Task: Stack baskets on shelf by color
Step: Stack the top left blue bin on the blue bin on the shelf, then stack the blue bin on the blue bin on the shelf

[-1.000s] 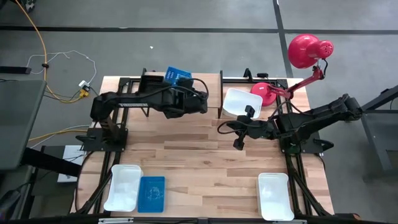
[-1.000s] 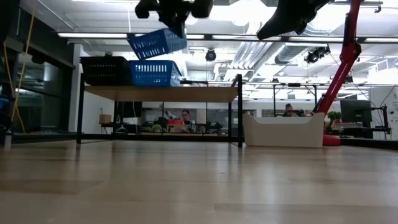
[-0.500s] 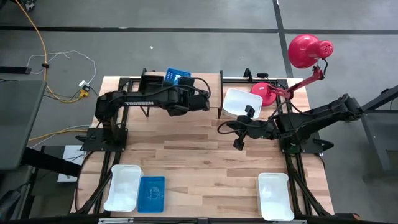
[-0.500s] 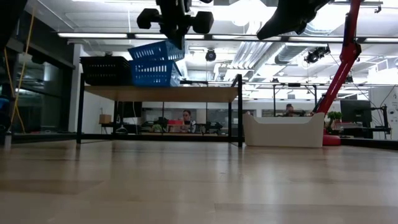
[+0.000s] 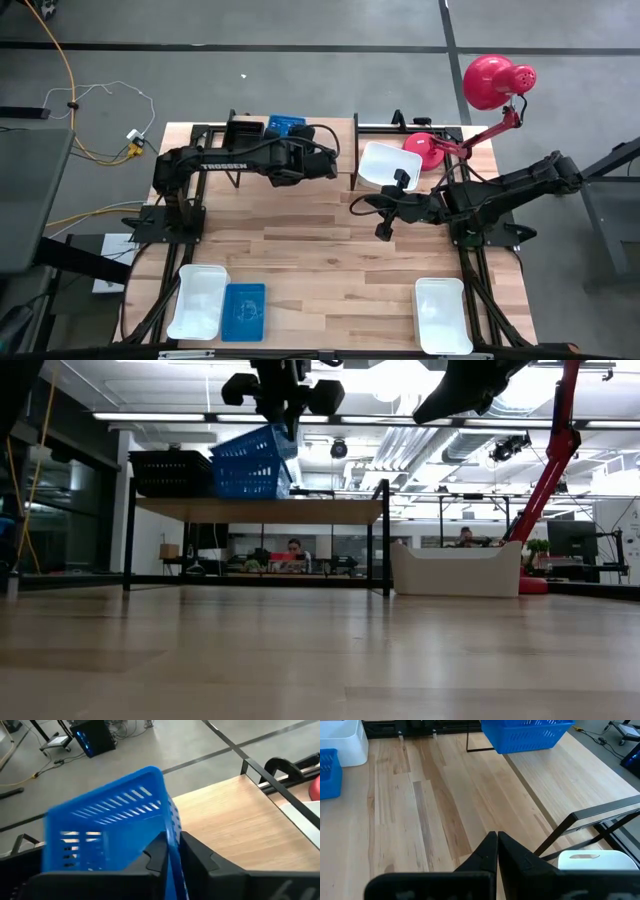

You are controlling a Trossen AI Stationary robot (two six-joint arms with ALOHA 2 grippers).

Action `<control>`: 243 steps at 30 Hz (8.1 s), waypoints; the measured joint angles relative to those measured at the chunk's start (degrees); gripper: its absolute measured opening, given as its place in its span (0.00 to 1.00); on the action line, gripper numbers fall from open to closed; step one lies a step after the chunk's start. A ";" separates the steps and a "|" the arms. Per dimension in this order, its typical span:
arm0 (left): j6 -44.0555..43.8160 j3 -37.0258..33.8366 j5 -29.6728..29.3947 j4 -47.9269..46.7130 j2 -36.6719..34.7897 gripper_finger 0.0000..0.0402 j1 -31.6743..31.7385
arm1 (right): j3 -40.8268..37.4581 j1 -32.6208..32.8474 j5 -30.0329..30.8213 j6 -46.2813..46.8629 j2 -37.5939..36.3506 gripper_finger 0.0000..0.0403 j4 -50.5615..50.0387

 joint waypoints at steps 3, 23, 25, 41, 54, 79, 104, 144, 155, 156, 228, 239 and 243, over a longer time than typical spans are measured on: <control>0.52 0.00 -0.36 -0.02 0.00 0.14 0.00 | 0.00 0.00 0.00 0.00 0.00 0.00 0.00; 11.10 0.11 -9.29 -9.91 -11.41 0.22 -2.26 | 0.00 -2.40 -1.53 -5.39 0.00 0.00 7.71; 5.11 0.11 -12.56 -17.05 -12.78 0.12 -3.98 | 0.00 -3.65 -3.98 -7.89 0.00 0.00 10.86; 0.45 -32.15 -13.20 -12.61 -37.81 0.00 -16.84 | 3.05 -21.08 -29.65 -16.06 16.94 0.00 40.08; 55.80 -36.37 21.75 21.65 -42.41 0.00 -9.10 | 18.67 -28.03 -23.22 -20.52 32.20 0.00 28.78; 60.08 -42.10 26.01 32.18 -44.84 0.00 0.28 | 18.84 -30.97 -26.41 -18.86 34.68 0.00 36.07; 60.49 -42.10 23.83 32.27 -45.29 0.00 0.39 | 18.78 -29.50 -25.60 -20.00 33.91 0.00 36.23; 40.87 -59.47 40.69 46.02 -45.95 0.01 -29.19 | -8.00 -1.65 -12.60 -3.67 -1.33 0.00 6.19; 28.63 -46.36 39.98 27.11 -31.31 0.23 -41.43 | -7.50 -1.53 -10.64 -3.72 -1.11 0.00 7.76; 27.30 -45.56 40.00 25.99 -30.28 0.27 -42.33 | -7.50 -1.53 -10.64 -3.68 -1.11 0.00 7.76; 53.67 -25.22 30.76 4.89 -34.39 0.00 -20.49 | -7.54 -2.21 -10.16 -5.42 -1.07 0.00 10.49; 86.21 -5.56 24.80 6.99 -32.02 0.00 1.89 | -7.54 -3.39 -10.78 -5.34 -1.05 0.00 12.03; 97.14 -5.01 25.10 8.66 -30.41 0.00 8.07 | -7.54 -3.39 -10.78 -5.38 -1.05 0.00 12.56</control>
